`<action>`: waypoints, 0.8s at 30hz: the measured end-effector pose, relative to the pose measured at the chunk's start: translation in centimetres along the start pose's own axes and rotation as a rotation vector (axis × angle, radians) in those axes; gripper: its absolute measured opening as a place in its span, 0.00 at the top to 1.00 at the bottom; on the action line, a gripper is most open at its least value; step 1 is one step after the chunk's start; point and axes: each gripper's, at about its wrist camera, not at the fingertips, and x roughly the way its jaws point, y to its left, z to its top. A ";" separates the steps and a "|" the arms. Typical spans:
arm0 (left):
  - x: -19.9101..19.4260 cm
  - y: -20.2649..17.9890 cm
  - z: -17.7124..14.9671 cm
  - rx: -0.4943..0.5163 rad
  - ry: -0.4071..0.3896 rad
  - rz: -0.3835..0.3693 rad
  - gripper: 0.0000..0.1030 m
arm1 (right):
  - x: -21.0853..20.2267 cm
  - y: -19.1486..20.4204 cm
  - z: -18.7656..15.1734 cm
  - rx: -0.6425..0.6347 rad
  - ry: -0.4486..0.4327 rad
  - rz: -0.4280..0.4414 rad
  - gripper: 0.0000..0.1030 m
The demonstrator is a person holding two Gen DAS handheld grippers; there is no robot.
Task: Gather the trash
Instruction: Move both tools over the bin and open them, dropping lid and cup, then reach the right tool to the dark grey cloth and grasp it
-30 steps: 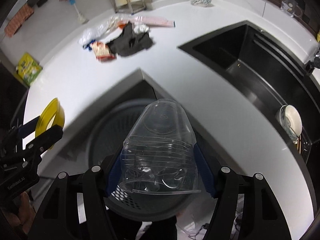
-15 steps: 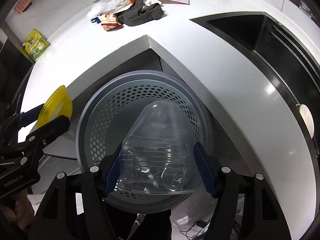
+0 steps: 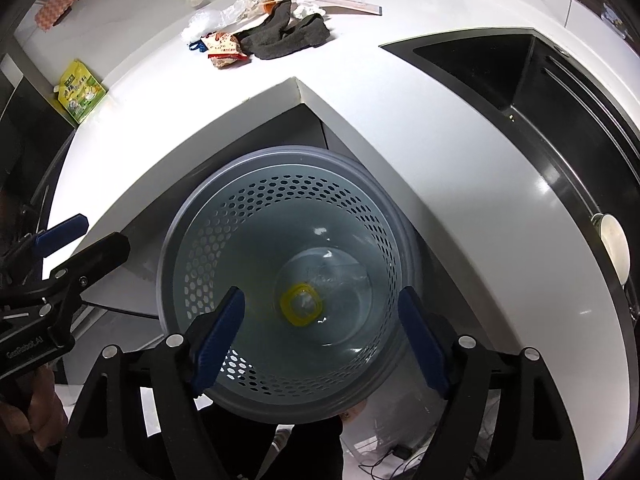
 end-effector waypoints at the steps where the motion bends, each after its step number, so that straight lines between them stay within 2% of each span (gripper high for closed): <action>1: 0.0 0.0 0.0 -0.001 -0.001 0.001 0.19 | -0.1 0.0 0.0 0.002 0.000 0.001 0.27; 11: -1.4 0.8 1.3 -0.022 -0.037 0.023 0.19 | -1.1 0.1 0.9 0.010 -0.030 0.013 0.27; 24: -2.4 3.0 5.4 -0.040 -0.101 0.072 0.15 | -3.4 0.8 5.0 0.013 -0.137 -0.009 0.27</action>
